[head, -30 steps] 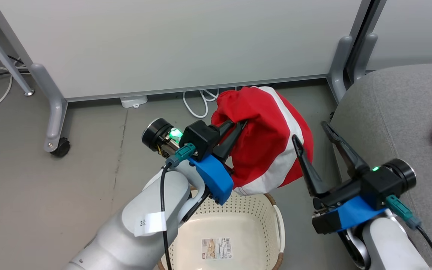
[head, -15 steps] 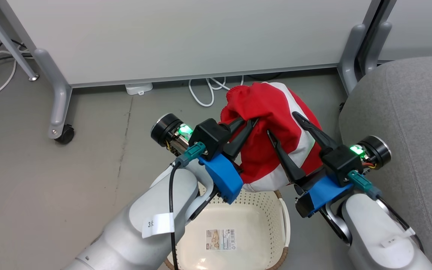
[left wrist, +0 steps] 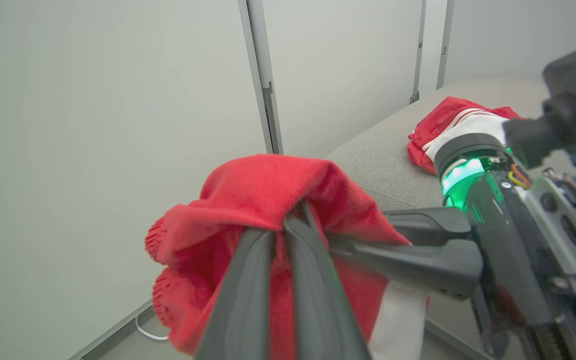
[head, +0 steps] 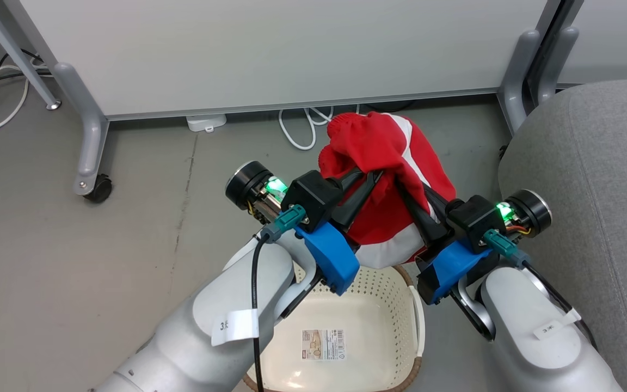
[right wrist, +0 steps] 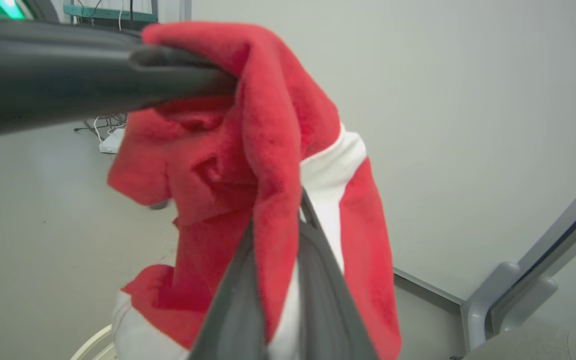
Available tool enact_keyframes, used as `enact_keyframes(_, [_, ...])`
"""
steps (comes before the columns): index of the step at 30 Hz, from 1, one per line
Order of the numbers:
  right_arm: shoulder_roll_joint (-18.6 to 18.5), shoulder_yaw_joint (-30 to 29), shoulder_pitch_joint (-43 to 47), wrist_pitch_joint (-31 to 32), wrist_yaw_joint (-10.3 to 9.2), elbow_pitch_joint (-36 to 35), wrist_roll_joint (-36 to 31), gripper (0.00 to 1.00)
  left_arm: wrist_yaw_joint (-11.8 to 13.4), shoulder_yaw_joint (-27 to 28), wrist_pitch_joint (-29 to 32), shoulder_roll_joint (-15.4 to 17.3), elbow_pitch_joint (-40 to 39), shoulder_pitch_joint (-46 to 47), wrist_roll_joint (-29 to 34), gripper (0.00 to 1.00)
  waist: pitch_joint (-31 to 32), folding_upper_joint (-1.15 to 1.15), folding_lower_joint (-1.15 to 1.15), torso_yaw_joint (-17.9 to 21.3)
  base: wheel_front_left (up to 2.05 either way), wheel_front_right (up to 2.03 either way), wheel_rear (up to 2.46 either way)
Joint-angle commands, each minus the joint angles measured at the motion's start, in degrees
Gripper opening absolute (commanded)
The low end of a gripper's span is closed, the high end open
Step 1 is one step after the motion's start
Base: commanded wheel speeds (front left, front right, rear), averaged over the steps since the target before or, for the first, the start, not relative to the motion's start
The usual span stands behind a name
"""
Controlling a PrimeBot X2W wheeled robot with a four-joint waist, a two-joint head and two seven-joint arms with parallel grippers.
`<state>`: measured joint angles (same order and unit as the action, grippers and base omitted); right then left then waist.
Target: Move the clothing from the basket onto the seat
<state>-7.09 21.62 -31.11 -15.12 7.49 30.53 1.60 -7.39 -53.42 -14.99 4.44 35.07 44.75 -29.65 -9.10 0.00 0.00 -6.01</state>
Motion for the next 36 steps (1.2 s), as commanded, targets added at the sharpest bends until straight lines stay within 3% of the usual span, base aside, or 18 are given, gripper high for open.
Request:
enact_keyframes(1, [0.22, 0.03, -0.78, -0.05, 0.01, 0.39, 0.23, 0.00, -0.02, 0.03, -0.28, -0.08, 0.07, 0.53, 0.33, 0.00, 0.13, 0.00, 0.00, 0.00, 0.00, 0.00, 0.00])
enact_keyframes(21, [0.85, -0.96, -0.02, -0.05, 0.01, 0.52, 1.38, 0.00, -0.08, -0.07, -0.29, -0.03, 0.46, -0.23, 0.45, 0.00, 0.24, 0.00, 0.00, 0.54, 0.00, 0.00, 0.00])
enact_keyframes(22, [0.89, -1.04, 0.08, -0.05, 0.01, 0.48, 1.49, 0.00, -0.09, -0.04, -0.29, -0.01, 0.49, -0.31, 0.45, 0.18, 0.27, 0.00, 0.00, 0.56, 0.00, 0.00, 0.00])
enact_keyframes(23, [0.92, -1.10, 0.20, -0.05, 0.01, 0.42, 1.58, 0.00, -0.08, 0.10, -0.29, 0.03, 0.43, -0.35, 0.56, 0.78, 0.30, 0.00, 0.00, 0.59, 0.00, 0.00, 0.00])
enact_keyframes(24, [0.94, -1.15, 0.33, -0.05, 0.01, 0.37, 1.65, 0.00, -0.04, 0.18, -0.29, 0.07, 0.41, -0.45, 0.70, 1.00, 0.33, 0.00, 0.00, 0.62, 0.00, 0.00, 0.00])
enact_keyframes(36, [1.37, -3.31, 1.59, -0.06, 0.01, -0.55, 2.20, 0.00, 0.38, 0.52, -0.28, 0.35, 0.88, -1.75, 1.67, 1.00, 0.41, 0.00, 0.00, 2.03, 0.00, 0.00, 0.00])
